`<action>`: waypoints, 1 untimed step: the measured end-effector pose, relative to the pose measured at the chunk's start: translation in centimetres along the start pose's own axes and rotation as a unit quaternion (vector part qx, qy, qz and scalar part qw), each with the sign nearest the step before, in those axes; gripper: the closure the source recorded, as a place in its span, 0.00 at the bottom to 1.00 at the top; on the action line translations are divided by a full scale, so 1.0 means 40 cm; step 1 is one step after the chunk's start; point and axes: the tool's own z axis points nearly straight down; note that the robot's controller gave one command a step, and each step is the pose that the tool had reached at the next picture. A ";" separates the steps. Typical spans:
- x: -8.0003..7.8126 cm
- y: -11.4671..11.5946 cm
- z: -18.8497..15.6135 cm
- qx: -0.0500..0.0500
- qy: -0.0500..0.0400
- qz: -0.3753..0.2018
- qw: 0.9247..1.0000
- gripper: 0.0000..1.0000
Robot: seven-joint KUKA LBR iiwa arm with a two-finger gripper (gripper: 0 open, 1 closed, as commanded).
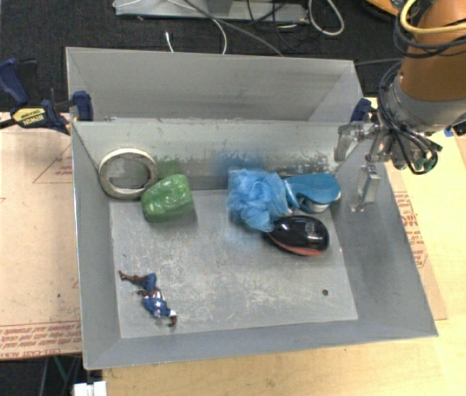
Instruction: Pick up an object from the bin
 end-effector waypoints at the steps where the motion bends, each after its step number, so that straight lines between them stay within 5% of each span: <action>1: 0.000 0.000 0.000 0.000 0.000 0.000 1.000 0.00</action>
Offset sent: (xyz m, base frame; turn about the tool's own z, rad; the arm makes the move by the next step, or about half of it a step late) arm -0.0053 0.0537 -0.0985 0.0004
